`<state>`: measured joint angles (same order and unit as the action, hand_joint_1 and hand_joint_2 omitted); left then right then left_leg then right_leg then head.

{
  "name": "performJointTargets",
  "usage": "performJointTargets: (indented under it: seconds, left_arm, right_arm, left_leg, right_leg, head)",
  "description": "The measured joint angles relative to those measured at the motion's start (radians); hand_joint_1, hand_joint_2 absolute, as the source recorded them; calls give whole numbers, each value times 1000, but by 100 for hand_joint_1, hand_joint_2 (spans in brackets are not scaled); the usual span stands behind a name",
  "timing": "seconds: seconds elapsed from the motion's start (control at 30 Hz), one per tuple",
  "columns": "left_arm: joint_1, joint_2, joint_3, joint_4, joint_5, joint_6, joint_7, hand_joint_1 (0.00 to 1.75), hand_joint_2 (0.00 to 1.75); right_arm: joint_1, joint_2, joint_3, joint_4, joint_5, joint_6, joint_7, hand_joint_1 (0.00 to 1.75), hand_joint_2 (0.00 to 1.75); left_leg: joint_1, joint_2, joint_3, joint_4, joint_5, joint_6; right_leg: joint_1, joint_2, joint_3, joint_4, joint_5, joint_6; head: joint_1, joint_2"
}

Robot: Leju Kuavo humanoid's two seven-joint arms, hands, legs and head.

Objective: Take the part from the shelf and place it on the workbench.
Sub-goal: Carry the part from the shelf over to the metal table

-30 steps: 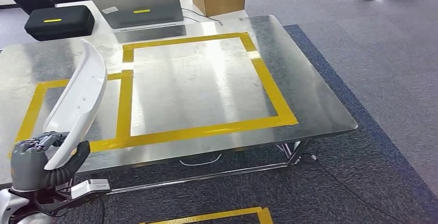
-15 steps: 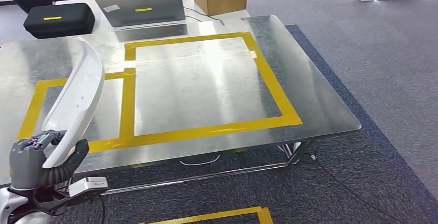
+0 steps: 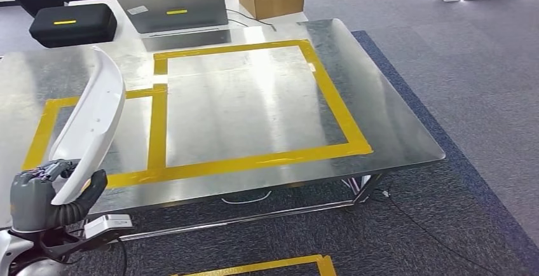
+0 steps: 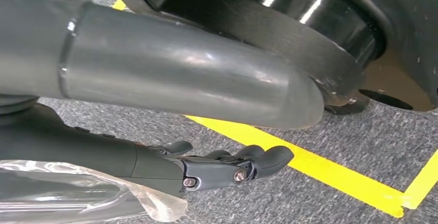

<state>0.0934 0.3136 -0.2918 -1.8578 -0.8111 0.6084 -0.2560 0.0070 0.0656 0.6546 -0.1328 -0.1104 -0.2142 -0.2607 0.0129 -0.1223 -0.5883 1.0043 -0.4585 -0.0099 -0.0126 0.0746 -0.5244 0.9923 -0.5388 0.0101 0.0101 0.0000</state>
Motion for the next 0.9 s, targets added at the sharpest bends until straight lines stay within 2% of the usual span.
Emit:
performJointTargets:
  seconds: [0.17, 0.4, 0.73, 0.9]
  left_arm:
    - [-1, 0, 0, 2, -5, -11, 9, 175, 175]
    - [-22, -1, 24, 46, -9, -54, 76, 175, 175]
    - [-43, -6, 48, 101, -5, -63, 89, 175, 175]
    - [-113, -6, 95, 203, -48, -73, 155, 175, 175]
  right_arm:
    - [0, 0, 0, 0, 4, 0, 2, 0, 0]
    - [0, 0, 0, 0, 12, 3, 12, 0, 0]
    - [-1, 0, 0, -2, 17, 4, 14, 0, 0]
    - [-3, 0, 4, -6, 25, 6, 20, 0, 0]
  left_leg:
    - [0, 0, 0, 0, 0, 0]
    - [0, 0, 0, 0, 0, 0]
    - [0, 0, 0, 0, 0, 0]
    - [0, 0, 0, 0, 1, 0]
  right_leg:
    - [0, 0, 0, 0, 0, 0]
    - [0, 0, 0, 0, 0, 0]
    - [0, 0, 1, 0, 0, 1]
    - [0, 0, 0, 0, 1, 1]
  head:
    - [0, 0]
    - [0, 0]
    - [0, 0]
    - [0, 0]
